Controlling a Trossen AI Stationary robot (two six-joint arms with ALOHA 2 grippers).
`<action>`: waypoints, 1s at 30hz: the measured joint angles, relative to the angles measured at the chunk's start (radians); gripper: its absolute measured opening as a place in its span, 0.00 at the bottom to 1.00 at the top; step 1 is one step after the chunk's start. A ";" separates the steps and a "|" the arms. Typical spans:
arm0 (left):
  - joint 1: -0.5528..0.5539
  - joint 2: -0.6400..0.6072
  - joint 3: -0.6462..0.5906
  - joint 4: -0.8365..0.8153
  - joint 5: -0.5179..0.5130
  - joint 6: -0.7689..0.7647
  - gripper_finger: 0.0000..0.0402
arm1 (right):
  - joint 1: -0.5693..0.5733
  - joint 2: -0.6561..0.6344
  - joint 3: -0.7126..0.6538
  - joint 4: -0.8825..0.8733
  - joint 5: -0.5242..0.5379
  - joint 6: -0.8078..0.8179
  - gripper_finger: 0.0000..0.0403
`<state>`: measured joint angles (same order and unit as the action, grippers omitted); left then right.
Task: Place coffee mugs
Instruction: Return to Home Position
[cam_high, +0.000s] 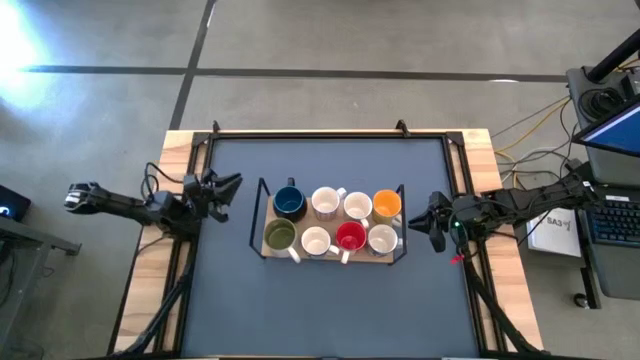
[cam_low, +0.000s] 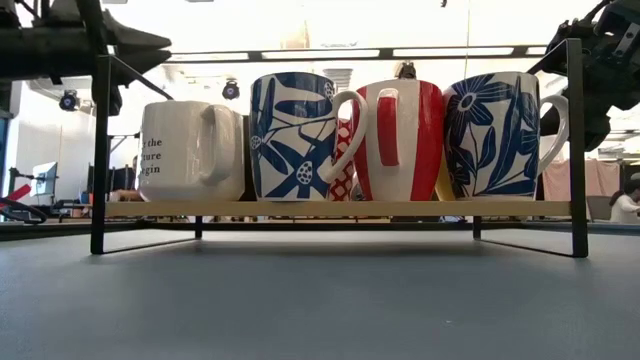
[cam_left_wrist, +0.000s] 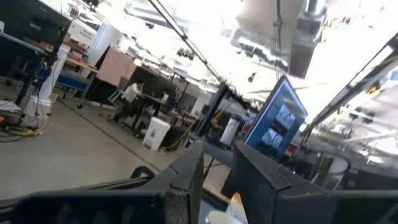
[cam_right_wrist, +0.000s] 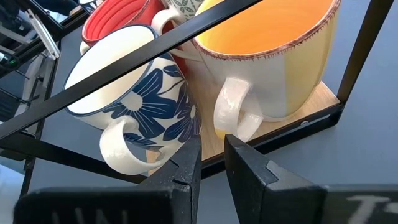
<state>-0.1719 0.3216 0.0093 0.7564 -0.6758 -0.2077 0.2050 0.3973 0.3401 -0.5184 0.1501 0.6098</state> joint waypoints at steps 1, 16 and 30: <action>0.000 -0.020 0.000 -0.011 0.000 0.000 0.18 | 0.000 0.000 0.000 0.000 0.000 0.000 0.15; 0.046 -0.275 -0.001 -0.408 -0.001 0.000 0.18 | 0.000 0.000 0.000 0.000 0.000 0.000 0.15; 0.161 -0.322 -0.001 -0.583 -0.007 0.000 0.18 | 0.000 0.000 0.000 0.000 0.000 0.000 0.15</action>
<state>-0.0105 -0.0006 0.0086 0.1737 -0.6830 -0.2076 0.2050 0.3973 0.3401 -0.5184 0.1501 0.6098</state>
